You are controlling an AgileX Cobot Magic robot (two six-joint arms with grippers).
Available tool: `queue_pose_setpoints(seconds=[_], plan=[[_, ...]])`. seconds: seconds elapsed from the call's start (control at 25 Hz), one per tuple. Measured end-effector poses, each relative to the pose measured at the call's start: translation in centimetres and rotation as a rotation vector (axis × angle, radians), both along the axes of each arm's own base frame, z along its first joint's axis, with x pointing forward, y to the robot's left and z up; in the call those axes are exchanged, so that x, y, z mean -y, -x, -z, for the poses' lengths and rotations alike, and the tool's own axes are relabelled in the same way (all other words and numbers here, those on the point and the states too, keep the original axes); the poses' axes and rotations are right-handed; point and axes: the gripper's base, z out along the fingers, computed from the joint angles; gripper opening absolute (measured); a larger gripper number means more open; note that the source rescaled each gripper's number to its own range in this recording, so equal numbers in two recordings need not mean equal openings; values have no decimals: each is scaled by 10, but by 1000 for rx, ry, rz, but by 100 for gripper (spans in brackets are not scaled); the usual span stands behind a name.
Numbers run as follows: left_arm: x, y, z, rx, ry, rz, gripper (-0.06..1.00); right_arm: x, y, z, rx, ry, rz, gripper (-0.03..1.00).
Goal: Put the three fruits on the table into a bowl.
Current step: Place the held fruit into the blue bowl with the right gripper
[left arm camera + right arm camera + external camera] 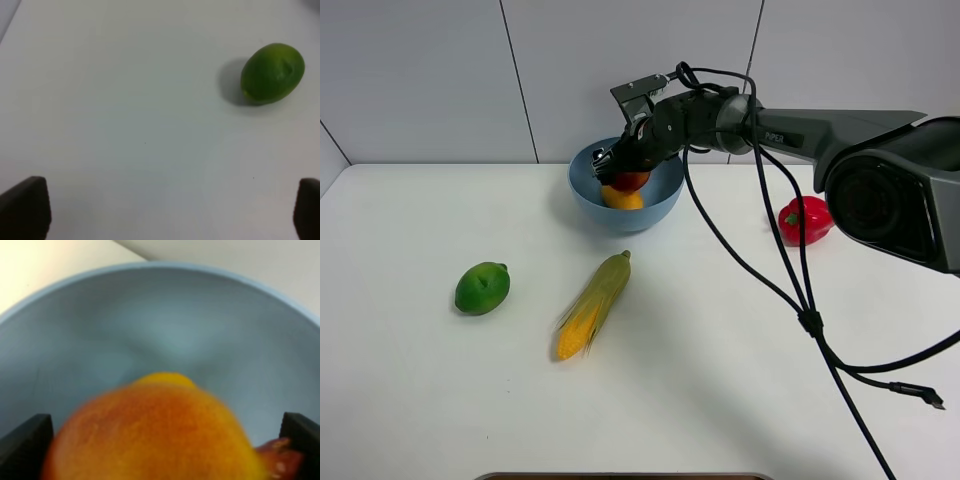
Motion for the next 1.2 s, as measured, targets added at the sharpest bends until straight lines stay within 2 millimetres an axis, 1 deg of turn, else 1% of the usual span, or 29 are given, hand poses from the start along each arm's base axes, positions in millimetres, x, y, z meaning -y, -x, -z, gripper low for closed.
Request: queue_pose_setpoints(seconds=[0.12,0.48,0.68,0.88,1.0,1.2], plan=[[0,0,0,0,0,0,100,0,0,0,-3,0,1,90],[0,0,0,0,-1,1,100,1,3,3,-51,18,5,90],[0,0,0,0,-1,1,100,1,4,4,-62,16,6,98],[0,0,0,0,-1,1,100,-4,9,4,-79,22,-5,100],[0,0,0,0,0,0,100,-5,11,-7,-65,13,-8,100],[0,0,0,0,0,0,100,-4,16,-38,-31,1,-15,100]])
